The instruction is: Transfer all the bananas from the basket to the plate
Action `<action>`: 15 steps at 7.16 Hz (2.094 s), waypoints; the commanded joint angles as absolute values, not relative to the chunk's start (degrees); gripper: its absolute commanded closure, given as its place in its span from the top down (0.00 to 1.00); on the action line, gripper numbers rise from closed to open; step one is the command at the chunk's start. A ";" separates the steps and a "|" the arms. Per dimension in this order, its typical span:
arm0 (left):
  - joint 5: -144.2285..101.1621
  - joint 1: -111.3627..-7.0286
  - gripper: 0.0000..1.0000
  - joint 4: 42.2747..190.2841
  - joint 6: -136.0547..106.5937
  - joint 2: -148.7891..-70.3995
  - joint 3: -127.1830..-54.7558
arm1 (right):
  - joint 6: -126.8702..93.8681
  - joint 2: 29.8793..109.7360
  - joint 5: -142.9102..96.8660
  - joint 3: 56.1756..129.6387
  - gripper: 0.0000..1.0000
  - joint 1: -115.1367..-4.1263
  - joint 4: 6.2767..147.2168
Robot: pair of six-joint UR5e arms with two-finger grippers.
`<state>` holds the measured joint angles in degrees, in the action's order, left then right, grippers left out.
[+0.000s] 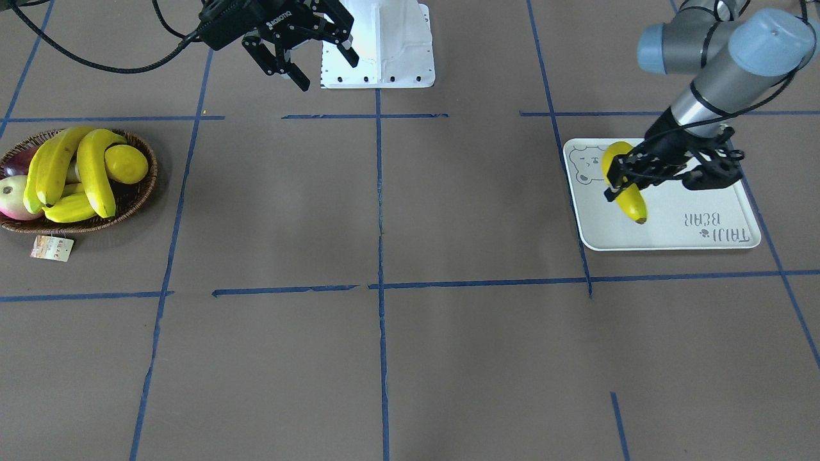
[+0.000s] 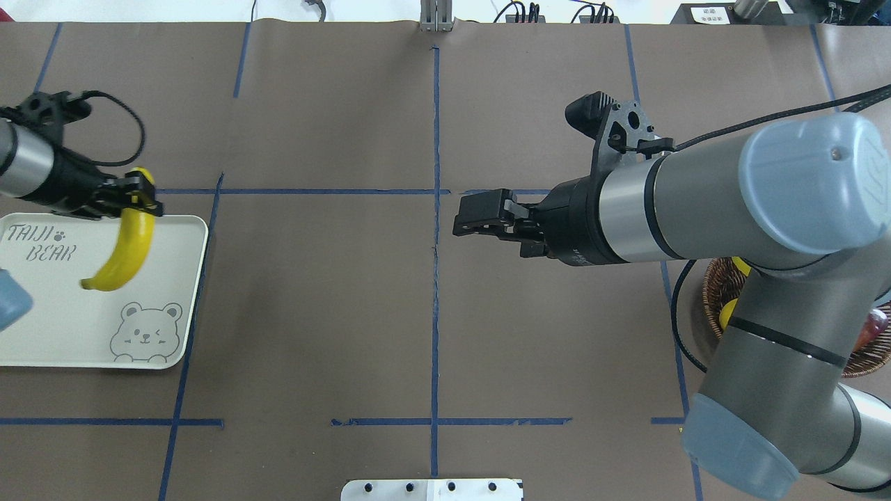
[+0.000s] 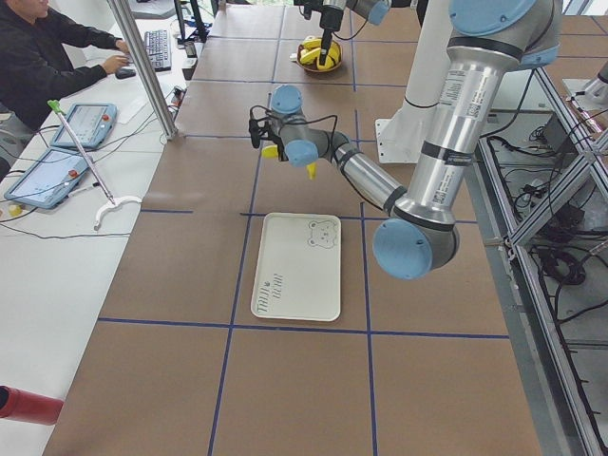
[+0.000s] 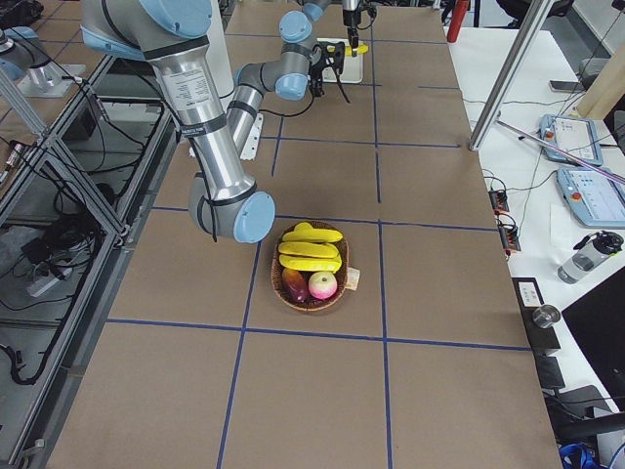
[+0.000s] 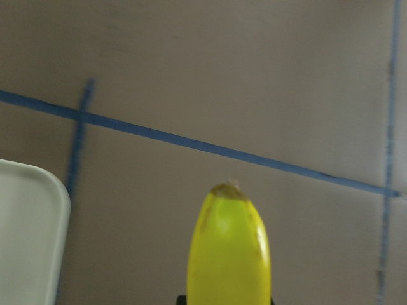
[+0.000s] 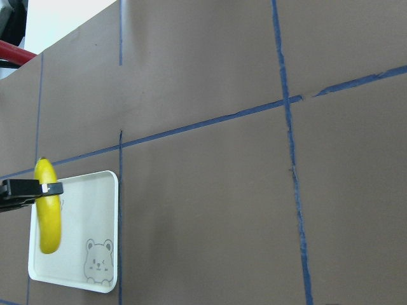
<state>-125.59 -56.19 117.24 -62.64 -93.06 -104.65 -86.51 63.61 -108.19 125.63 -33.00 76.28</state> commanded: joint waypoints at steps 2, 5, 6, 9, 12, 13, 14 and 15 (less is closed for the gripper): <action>-124.72 -61.61 0.00 117.51 -53.28 -85.70 -97.50 | -86.48 63.63 -108.19 126.30 1.00 -33.75 79.01; -120.76 -61.44 0.02 117.86 -49.13 -85.43 -93.34 | -85.79 67.47 -108.46 127.60 1.00 -35.50 79.10; -120.76 -61.52 0.03 117.86 -49.13 -85.34 -93.34 | -85.78 68.46 -108.54 128.40 1.00 -35.51 79.10; -121.28 -61.26 0.05 117.86 -49.57 -84.91 -93.51 | -85.78 68.55 -108.46 128.41 1.00 -35.51 79.10; -121.46 -60.73 0.09 117.95 -49.92 -85.16 -93.78 | -85.78 68.64 -108.46 128.41 1.00 -35.60 79.10; -121.46 -60.21 0.11 117.95 -49.92 -85.34 -93.69 | -85.78 68.73 -108.46 128.50 1.00 -35.86 79.10; -121.55 -59.34 0.68 117.86 -49.92 -85.52 -93.69 | -85.78 69.34 -108.54 128.50 1.00 -36.03 79.10; -121.55 -58.37 0.99 118.04 -50.01 -85.60 -93.95 | -85.69 69.61 -108.54 128.50 1.00 -36.12 79.10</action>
<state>-121.52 -59.43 117.93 -49.93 -85.46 -93.78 -85.76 69.20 -108.52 128.48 -35.97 79.10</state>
